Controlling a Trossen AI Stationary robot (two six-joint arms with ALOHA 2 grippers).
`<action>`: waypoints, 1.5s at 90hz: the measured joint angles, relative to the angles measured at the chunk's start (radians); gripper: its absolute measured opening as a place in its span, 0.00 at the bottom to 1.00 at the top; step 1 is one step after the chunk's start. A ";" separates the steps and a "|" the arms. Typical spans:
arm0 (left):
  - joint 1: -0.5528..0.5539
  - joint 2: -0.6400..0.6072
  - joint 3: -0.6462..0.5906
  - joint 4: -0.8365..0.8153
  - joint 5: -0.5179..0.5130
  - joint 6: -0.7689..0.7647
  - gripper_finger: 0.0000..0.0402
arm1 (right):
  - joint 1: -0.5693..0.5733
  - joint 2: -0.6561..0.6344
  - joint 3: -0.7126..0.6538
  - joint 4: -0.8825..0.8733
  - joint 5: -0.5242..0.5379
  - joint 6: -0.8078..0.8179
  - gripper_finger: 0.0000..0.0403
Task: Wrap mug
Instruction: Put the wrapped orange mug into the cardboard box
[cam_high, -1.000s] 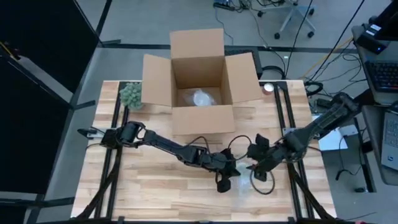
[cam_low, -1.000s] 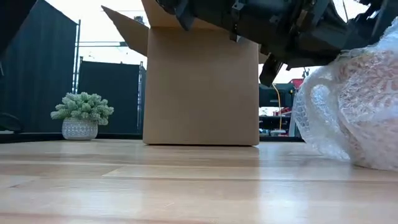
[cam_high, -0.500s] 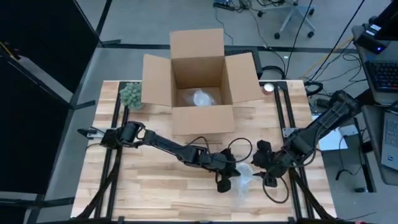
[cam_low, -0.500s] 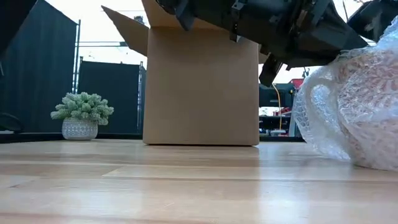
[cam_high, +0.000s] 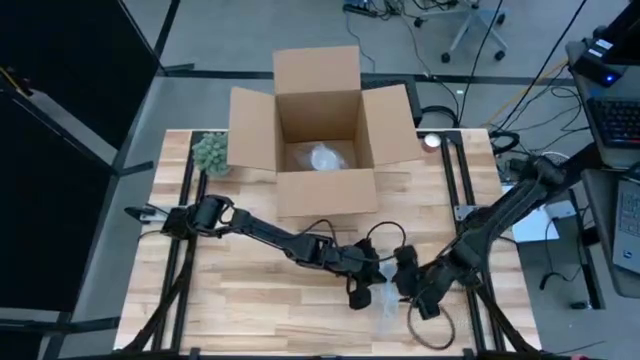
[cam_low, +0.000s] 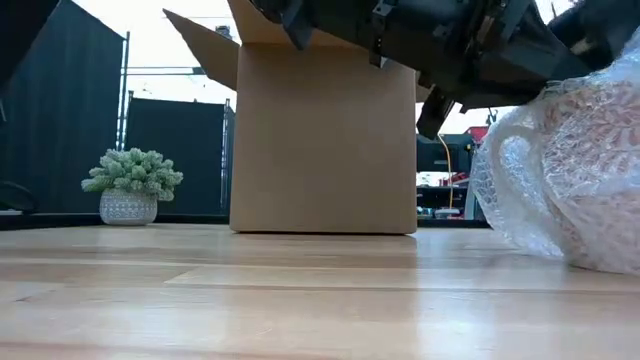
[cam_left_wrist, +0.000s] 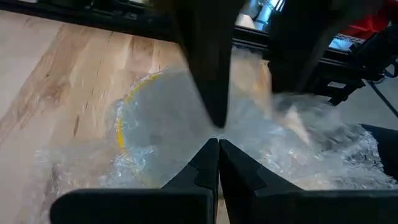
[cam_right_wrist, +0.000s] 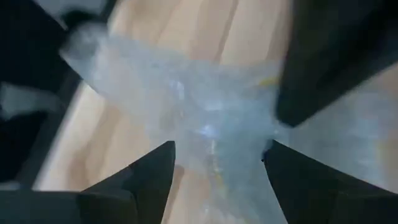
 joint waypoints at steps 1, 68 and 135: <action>0.000 0.000 0.000 0.000 0.000 0.000 0.00 | 0.000 0.009 0.000 0.000 0.000 -0.001 0.57; -0.028 -0.061 0.072 -0.123 0.069 -0.030 0.00 | -0.018 0.213 0.005 0.003 -0.028 -0.081 0.08; -0.258 -0.477 0.099 -0.719 -0.301 0.085 0.00 | -0.037 0.085 0.715 -0.352 0.107 -0.456 0.07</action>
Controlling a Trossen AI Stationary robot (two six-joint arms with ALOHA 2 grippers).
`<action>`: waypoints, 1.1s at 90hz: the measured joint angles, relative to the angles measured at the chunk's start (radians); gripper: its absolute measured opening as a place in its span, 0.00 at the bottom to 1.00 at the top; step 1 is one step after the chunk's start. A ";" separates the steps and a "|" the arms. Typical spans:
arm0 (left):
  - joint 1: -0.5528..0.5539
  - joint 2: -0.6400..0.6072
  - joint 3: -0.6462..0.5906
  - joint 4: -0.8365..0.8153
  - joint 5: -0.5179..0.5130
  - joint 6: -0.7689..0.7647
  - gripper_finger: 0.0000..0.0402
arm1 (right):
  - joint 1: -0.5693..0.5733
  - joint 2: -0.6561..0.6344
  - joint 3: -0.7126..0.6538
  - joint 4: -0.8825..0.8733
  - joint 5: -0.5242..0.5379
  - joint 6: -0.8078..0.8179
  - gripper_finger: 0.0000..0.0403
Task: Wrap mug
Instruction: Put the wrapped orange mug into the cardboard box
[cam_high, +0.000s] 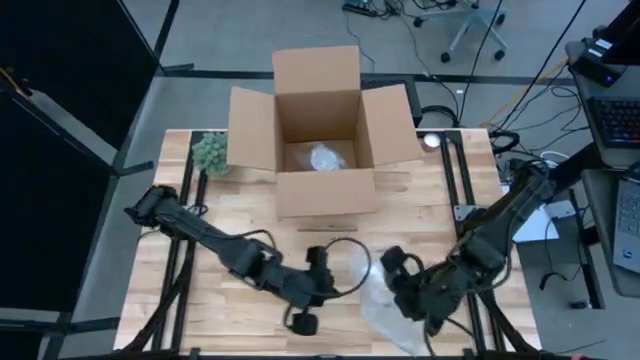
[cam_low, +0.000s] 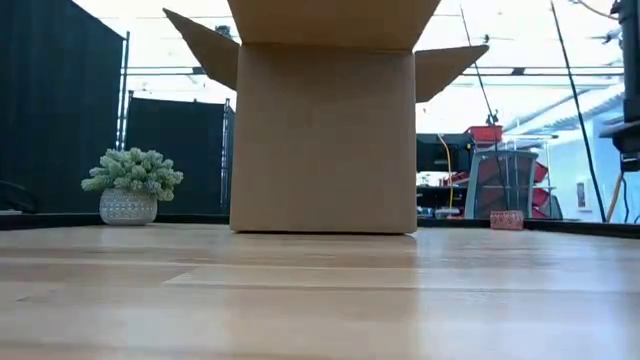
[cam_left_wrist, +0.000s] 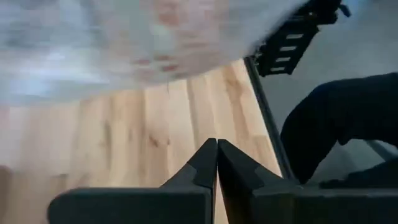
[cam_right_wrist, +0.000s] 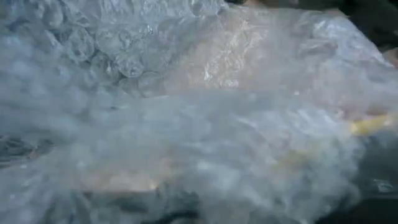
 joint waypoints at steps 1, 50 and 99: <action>-0.001 -0.009 0.001 -0.004 -0.008 0.001 0.00 | -0.007 -0.002 0.009 -0.003 0.002 -0.012 0.07; 0.100 -0.378 0.001 -0.202 -0.210 0.181 0.00 | -0.826 0.020 0.180 0.191 -0.127 -0.319 0.07; 0.292 -0.385 -0.098 -0.283 -0.208 0.225 0.00 | -1.204 0.432 0.179 0.075 -0.444 -0.227 0.07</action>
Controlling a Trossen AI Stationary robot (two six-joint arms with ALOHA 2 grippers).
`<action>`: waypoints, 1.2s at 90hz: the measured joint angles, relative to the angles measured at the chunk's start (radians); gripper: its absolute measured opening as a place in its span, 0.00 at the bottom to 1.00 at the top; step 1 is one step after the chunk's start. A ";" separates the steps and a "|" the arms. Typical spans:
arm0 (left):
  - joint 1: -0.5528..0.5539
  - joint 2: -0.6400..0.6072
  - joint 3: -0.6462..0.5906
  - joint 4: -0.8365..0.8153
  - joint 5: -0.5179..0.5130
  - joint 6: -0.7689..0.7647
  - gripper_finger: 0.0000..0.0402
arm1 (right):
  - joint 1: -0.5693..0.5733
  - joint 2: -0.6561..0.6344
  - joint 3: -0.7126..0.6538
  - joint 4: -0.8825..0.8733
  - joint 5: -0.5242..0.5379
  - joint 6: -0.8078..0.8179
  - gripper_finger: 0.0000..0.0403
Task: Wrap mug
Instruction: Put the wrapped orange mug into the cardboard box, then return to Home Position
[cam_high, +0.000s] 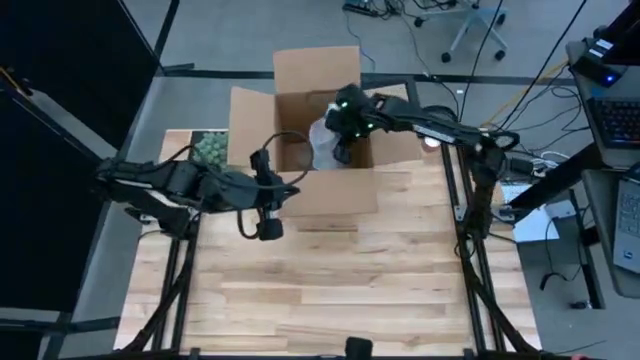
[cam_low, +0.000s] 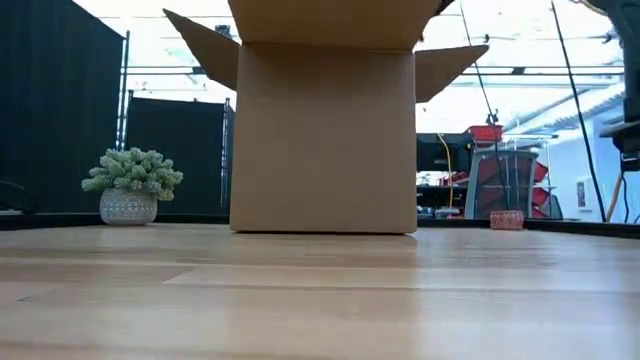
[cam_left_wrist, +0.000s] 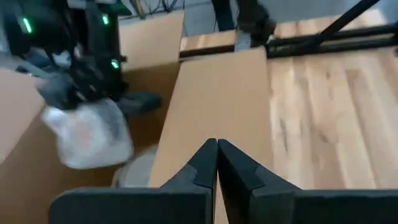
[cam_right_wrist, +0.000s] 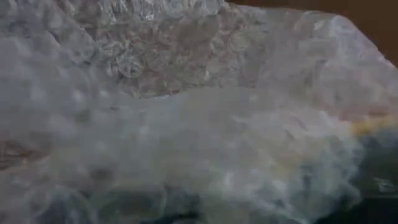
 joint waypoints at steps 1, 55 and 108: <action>0.001 0.000 -0.004 0.000 0.000 0.000 0.00 | 0.000 0.006 0.000 -0.002 0.000 -0.002 0.07; 0.012 0.000 -0.065 0.024 0.007 -0.052 0.00 | 0.001 0.097 0.001 -0.009 0.063 0.143 0.35; 0.012 0.000 -0.065 0.031 0.007 -0.077 0.00 | 0.002 -0.324 0.002 -0.030 0.074 0.101 0.65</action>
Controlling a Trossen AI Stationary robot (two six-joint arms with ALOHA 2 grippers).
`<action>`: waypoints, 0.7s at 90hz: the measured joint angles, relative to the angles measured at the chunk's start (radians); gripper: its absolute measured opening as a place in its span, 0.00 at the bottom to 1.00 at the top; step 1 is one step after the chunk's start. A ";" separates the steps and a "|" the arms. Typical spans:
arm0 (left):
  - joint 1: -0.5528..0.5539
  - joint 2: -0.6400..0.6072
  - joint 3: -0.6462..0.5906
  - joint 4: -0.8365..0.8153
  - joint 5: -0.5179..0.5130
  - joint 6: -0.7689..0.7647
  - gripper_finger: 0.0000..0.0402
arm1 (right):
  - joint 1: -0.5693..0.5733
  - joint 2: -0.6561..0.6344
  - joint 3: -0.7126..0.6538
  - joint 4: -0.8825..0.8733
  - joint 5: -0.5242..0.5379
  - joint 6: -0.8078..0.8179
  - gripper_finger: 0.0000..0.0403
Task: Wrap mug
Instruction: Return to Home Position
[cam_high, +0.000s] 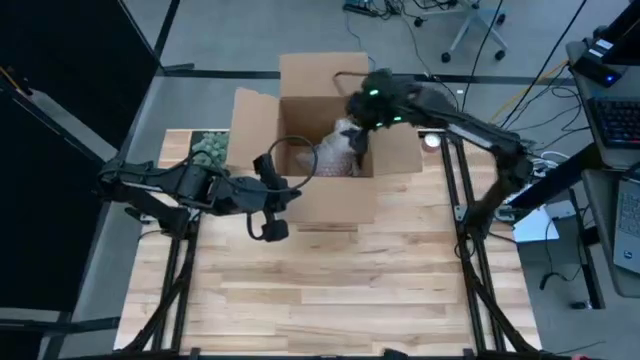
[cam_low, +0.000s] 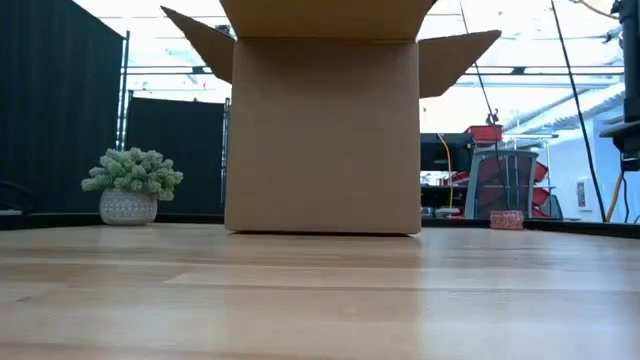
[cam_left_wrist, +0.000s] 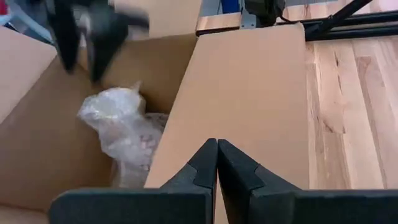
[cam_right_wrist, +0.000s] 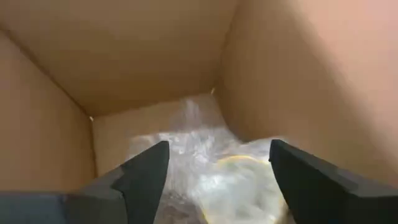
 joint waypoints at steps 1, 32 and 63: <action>0.000 0.000 0.000 0.000 0.000 0.000 0.00 | 0.000 -0.012 0.000 0.000 0.000 0.000 0.65; 0.006 0.000 0.000 -0.007 0.000 0.025 0.00 | 0.013 -0.361 -0.045 -0.286 -0.075 0.084 0.59; 0.007 -0.023 -0.074 0.009 0.128 0.028 0.00 | 0.106 -0.788 -0.596 -0.110 -0.098 0.287 0.21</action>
